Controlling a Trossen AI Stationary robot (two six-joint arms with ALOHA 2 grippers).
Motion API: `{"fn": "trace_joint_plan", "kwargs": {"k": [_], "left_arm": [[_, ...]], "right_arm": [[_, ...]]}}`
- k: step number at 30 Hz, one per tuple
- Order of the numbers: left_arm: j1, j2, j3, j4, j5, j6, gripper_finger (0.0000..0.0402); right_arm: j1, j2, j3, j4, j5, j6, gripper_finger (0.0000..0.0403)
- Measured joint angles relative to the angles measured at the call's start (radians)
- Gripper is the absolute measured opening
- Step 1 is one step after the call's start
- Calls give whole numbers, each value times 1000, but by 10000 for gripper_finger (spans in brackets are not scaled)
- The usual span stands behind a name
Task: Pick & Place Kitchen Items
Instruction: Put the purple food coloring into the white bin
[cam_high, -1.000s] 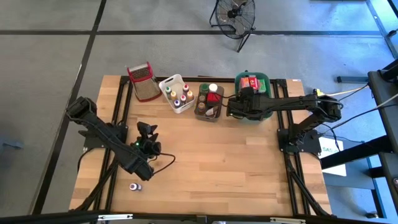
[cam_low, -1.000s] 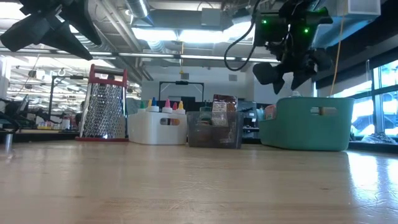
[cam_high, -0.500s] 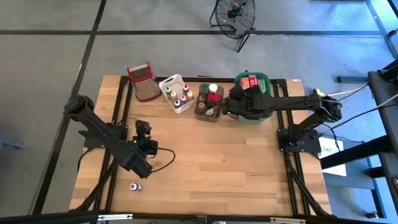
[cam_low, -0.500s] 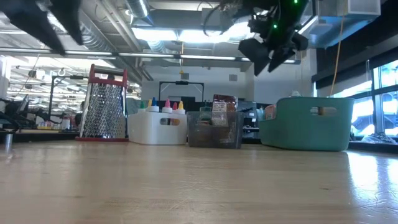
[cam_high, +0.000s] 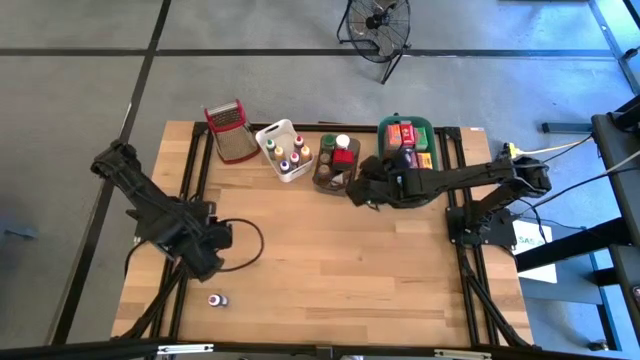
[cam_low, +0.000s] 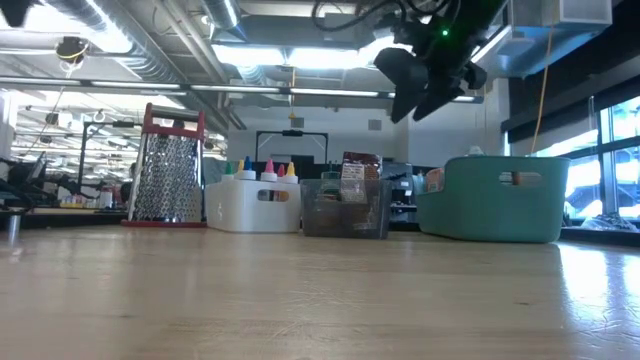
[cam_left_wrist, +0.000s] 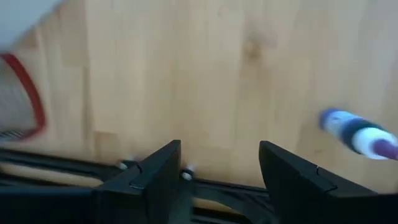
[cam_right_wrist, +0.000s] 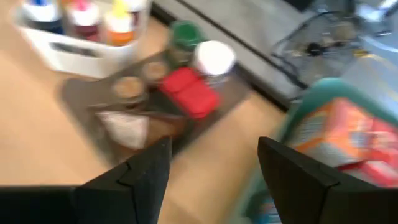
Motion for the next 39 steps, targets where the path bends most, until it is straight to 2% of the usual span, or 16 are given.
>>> {"fn": "trace_joint_plan", "kwargs": {"k": [5,9,15,21,26,33,39], "left_arm": [[-75,-19,0,46,16,-197,212],[-126,-8,0,138,87,-308,212],[-207,50,0,269,135,-387,212],[-256,121,0,283,246,-560,212],[-291,168,0,291,246,-623,212],[-310,201,0,394,241,-619,212],[-307,211,0,382,162,-665,212]], "right_arm": [[60,0,-63,175,-50,-30,242],[100,0,-90,309,-75,-57,242],[160,15,-91,495,-81,-59,242],[219,63,-90,640,-107,-59,242],[251,102,-91,748,-155,-99,242],[277,150,-91,937,-231,-182,242],[301,166,-91,994,-252,-192,242]]}}
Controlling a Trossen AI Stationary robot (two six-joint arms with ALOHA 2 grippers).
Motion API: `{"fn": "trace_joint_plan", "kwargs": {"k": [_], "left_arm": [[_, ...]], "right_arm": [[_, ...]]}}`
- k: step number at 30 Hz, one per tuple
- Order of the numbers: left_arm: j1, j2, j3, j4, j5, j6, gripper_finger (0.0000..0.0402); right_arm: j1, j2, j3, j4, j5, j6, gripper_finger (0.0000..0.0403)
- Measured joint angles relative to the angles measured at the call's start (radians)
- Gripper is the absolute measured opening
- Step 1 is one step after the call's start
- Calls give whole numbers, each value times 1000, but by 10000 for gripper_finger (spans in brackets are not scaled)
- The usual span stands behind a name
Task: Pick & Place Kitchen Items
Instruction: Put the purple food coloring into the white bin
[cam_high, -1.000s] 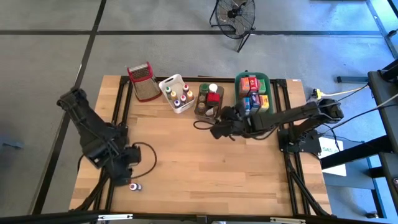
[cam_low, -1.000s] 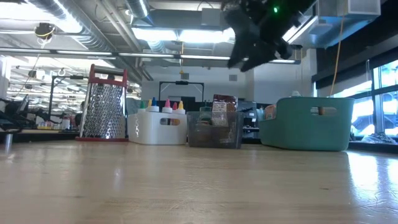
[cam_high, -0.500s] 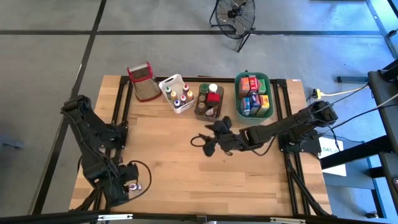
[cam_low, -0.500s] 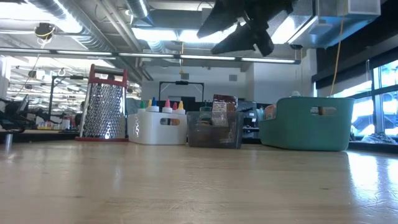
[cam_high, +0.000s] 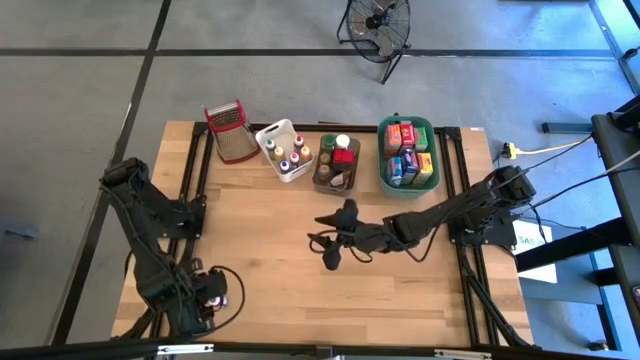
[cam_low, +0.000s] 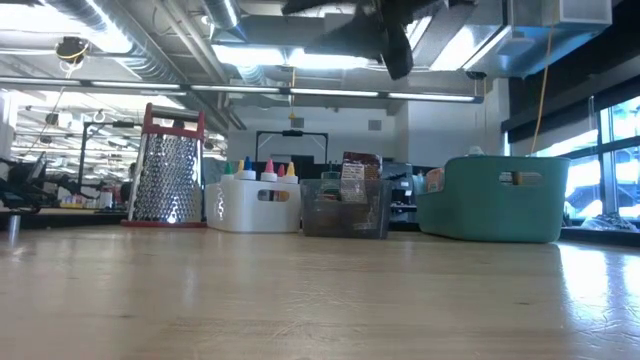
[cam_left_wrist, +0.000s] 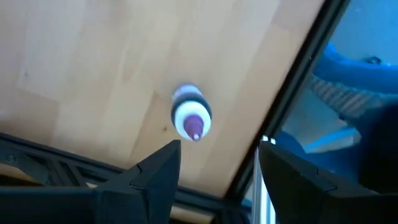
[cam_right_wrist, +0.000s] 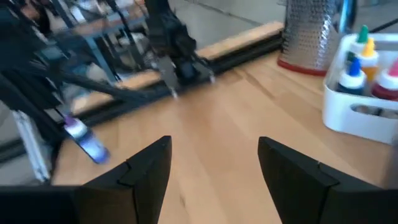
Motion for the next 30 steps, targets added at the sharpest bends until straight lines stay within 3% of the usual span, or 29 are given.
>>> {"fn": "trace_joint_plan", "kwargs": {"k": [5,15,30], "left_arm": [[1,8,0,-6,-38,-26,212],[16,89,0,-62,-13,-52,212],[33,190,0,-47,23,60,212]], "right_arm": [[11,11,1,48,-4,-18,242],[17,10,1,58,-10,-27,242],[23,10,1,58,-75,-43,242]]}}
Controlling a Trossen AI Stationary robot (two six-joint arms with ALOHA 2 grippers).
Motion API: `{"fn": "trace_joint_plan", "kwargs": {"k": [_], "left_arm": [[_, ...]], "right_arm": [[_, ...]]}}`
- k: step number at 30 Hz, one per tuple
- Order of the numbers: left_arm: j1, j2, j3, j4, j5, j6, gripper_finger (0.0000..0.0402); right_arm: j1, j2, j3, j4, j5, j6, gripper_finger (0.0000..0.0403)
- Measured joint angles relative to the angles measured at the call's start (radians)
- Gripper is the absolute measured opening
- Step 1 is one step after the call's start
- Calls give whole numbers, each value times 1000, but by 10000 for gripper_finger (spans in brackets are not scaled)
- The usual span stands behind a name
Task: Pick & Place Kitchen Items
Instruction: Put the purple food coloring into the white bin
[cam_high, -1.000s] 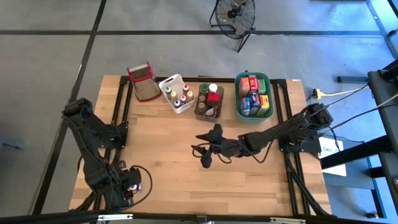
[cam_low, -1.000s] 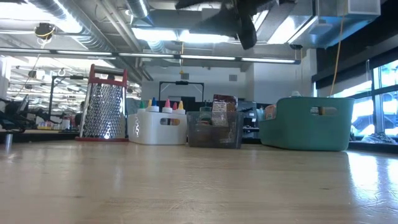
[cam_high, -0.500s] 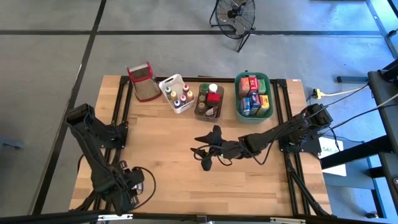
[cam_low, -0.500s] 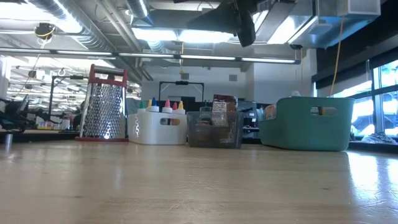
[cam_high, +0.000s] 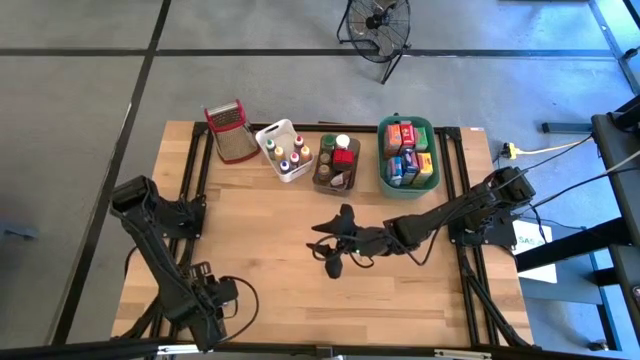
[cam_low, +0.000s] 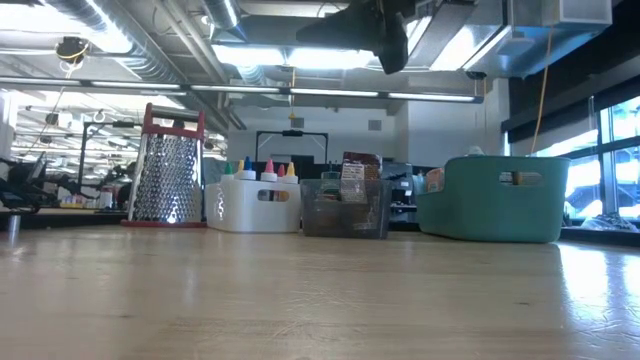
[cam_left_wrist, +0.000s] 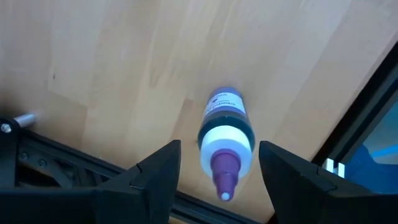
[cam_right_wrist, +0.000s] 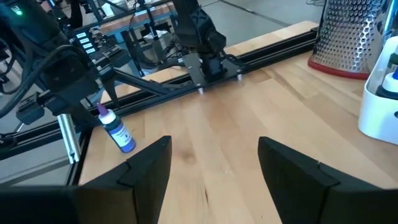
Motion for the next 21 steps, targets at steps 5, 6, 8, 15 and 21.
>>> {"fn": "trace_joint_plan", "kwargs": {"k": [5,6,8,15,21], "left_arm": [[0,2,0,8,0,0,212],[0,2,0,8,-1,0,212],[0,2,0,10,-5,0,212],[-1,2,-34,54,-6,1,212],[0,2,-105,110,5,13,212]], "right_arm": [[2,0,0,0,0,0,242],[2,0,0,0,0,0,242],[2,0,0,0,0,0,242],[2,4,0,2,-3,0,242],[2,5,0,0,-3,0,242]]}}
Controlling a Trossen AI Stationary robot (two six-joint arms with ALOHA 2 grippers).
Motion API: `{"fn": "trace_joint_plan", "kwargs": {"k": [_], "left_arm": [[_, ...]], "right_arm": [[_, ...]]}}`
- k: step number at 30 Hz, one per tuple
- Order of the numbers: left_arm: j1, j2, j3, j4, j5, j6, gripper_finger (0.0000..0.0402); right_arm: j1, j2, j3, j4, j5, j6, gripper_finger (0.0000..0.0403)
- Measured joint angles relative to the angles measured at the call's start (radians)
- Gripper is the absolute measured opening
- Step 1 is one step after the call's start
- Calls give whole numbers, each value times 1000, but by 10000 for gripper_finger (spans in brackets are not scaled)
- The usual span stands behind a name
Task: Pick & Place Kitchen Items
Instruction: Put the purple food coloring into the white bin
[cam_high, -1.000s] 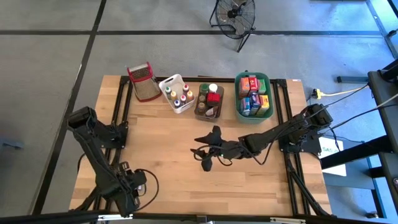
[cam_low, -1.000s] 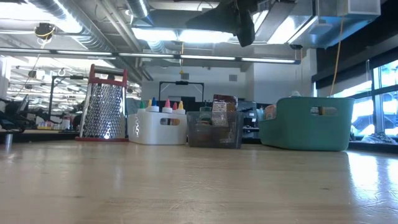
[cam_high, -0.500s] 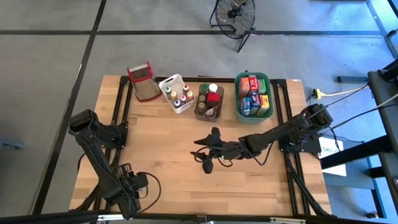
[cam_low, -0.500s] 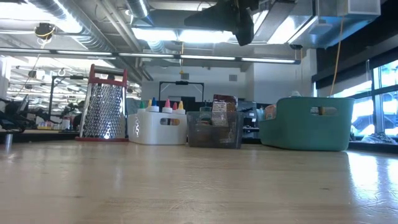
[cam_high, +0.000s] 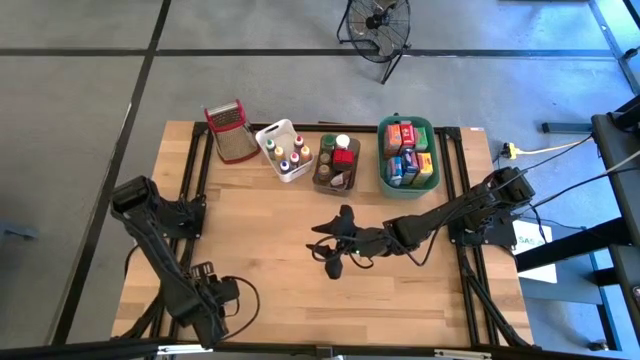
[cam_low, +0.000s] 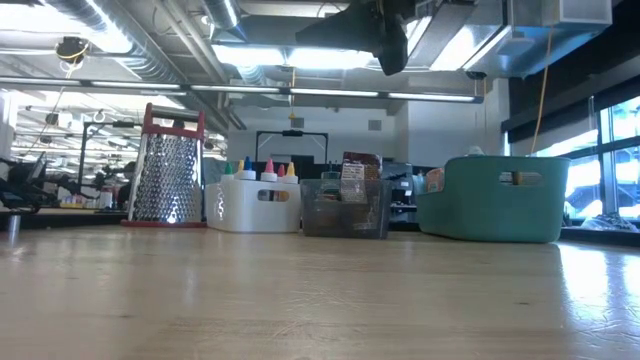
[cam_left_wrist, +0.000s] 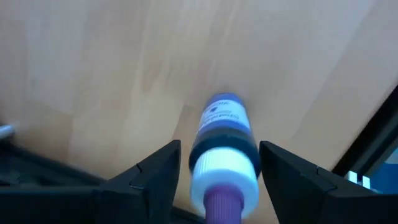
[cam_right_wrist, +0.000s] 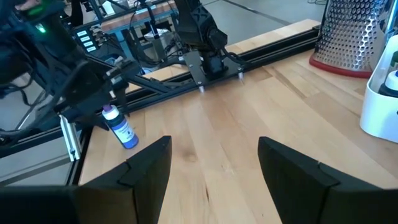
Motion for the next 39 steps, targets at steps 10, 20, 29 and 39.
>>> {"fn": "trace_joint_plan", "kwargs": {"k": [10,20,29,39], "left_arm": [[0,0,-72,127,0,59,212],[0,0,-73,124,-18,92,196],[37,-1,-73,128,-15,147,140],[138,0,-50,118,4,310,141]], "right_arm": [[0,0,0,0,0,-2,242],[0,1,0,0,0,-6,242],[26,13,0,-5,0,-6,242],[55,12,0,9,0,-70,242]]}}
